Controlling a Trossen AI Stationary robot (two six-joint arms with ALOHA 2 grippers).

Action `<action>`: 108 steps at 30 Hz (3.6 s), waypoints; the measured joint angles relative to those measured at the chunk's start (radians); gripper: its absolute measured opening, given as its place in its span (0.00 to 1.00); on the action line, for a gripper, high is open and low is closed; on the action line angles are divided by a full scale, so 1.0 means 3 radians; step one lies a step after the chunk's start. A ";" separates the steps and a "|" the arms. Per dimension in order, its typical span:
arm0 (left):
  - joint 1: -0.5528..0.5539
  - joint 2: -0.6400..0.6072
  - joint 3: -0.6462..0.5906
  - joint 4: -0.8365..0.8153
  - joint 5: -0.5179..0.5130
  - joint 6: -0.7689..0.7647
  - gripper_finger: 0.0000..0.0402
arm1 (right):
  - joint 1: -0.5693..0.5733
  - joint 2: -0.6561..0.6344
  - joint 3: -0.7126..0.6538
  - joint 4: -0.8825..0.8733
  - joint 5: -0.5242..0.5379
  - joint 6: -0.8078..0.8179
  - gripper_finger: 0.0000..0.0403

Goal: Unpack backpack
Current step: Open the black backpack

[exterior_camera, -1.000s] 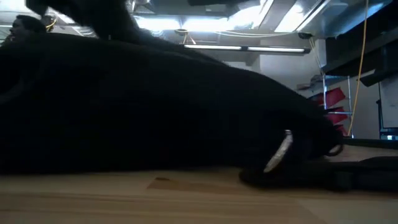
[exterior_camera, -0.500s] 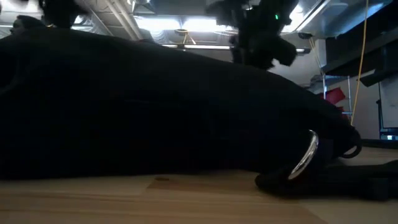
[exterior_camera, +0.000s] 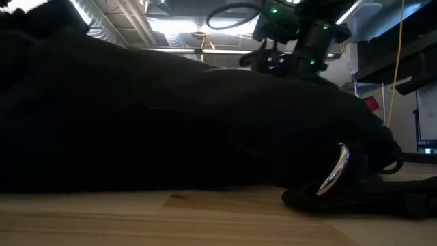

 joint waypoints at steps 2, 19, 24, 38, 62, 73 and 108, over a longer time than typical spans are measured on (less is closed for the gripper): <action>0.0114 0.0027 -0.0002 0.0101 -0.0041 0.0110 0.50 | 0.0031 -0.0131 -0.0059 -0.0052 0.0011 0.0035 0.44; 0.0910 0.0018 -0.0097 0.1718 0.0467 0.2095 0.50 | 0.0548 -0.1194 -0.0787 0.0508 0.0271 0.0841 0.44; 0.0697 -0.0286 -0.0094 0.2121 0.0489 0.2562 0.50 | 0.0620 -0.1065 -0.0746 0.1626 0.0510 0.0747 0.44; -0.0479 -0.1534 -0.0088 -0.0751 -0.0456 0.0707 0.50 | 0.0527 -0.0059 -0.0045 0.2466 0.0316 0.0047 0.44; 0.0275 -0.1115 -0.0118 -0.1456 0.0418 -0.0143 0.41 | 0.0470 0.0773 0.0633 0.2556 0.0275 0.0172 0.44; 0.0318 -0.1115 -0.0118 -0.1415 0.0506 0.0073 0.30 | 0.0470 0.0772 0.0635 0.2566 0.0275 0.0221 0.44; 0.0653 -0.1115 -0.0102 -0.0737 0.0495 0.0847 0.00 | 0.0470 0.0765 0.0631 0.2985 0.0070 0.0310 0.44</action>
